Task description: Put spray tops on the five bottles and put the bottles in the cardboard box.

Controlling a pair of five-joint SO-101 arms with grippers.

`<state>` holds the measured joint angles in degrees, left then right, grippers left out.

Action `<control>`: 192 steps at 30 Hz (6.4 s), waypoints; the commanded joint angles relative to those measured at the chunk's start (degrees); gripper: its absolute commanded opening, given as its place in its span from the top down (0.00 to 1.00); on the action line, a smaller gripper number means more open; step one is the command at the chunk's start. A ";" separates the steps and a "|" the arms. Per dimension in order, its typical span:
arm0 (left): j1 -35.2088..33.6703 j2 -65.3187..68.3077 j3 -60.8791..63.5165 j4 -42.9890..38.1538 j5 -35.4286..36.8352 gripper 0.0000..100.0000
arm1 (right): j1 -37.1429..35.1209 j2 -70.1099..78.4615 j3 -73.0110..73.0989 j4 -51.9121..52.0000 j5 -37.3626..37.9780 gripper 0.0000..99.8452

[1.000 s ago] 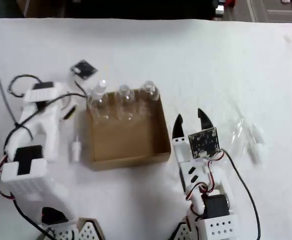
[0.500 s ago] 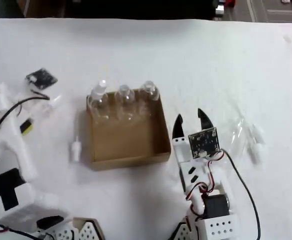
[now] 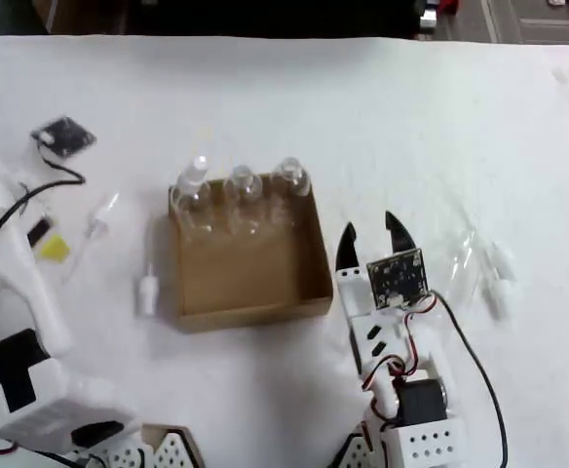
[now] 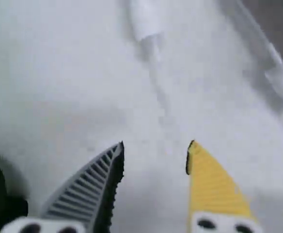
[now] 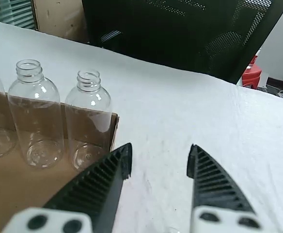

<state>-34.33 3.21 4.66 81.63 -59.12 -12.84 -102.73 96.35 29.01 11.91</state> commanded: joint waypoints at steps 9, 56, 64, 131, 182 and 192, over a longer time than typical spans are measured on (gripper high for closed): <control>21.58 7.43 -5.10 -12.40 19.87 0.80 | 0.40 -0.40 0.44 -1.36 0.70 0.83; 18.95 46.64 -52.40 10.90 25.05 0.98 | 0.31 -0.48 0.44 -1.45 0.70 0.83; 16.13 41.45 -79.74 20.92 30.68 0.98 | 0.48 -0.48 0.44 -1.45 0.70 0.83; 64.13 -25.27 -0.18 -62.68 53.36 0.98 | 10.24 -0.31 0.44 -4.70 -9.93 0.83; 59.03 -22.20 36.57 -95.30 53.36 0.85 | 9.89 -0.31 0.44 -4.70 -9.93 0.83; 58.86 -23.08 35.96 -95.30 52.92 0.86 | 9.89 -0.40 0.44 -4.70 -9.93 0.83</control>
<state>24.31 -18.33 41.58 -11.82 -6.29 -3.25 -102.73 96.35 25.58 2.51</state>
